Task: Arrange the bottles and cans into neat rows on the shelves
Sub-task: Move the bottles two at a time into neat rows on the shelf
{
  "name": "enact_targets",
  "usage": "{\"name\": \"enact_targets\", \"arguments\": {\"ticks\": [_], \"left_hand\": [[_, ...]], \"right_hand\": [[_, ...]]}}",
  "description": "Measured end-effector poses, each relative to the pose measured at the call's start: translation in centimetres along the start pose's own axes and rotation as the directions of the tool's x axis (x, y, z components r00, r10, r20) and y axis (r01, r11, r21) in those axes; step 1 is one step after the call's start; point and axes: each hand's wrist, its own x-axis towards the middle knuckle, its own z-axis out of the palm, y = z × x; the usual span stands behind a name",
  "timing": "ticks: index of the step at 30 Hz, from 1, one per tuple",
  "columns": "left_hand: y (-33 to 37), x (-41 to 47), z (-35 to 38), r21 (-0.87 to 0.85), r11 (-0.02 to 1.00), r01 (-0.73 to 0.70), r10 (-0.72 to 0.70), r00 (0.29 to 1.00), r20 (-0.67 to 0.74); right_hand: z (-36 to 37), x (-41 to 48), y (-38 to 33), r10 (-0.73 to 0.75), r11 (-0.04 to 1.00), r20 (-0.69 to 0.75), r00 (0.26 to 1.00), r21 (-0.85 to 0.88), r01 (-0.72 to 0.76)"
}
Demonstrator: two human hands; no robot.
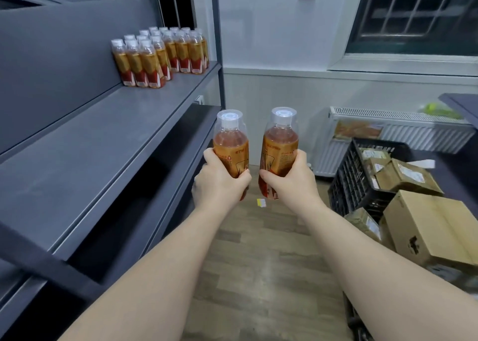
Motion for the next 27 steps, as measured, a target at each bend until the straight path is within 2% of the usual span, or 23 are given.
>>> {"name": "enact_targets", "arguments": {"ticks": [12, 27], "left_hand": [[5.0, 9.1, 7.3, -0.005, 1.000, -0.015, 0.015, 1.000, -0.016], [8.4, 29.1, 13.9, -0.063, 0.996, -0.061, 0.061, 0.998, 0.003]], "right_hand": [[-2.5, 11.9, 2.3, 0.007, 1.000, 0.013, 1.000, -0.004, -0.007], [1.1, 32.0, 1.8, -0.011, 1.000, -0.037, 0.999, -0.023, 0.010]]}}
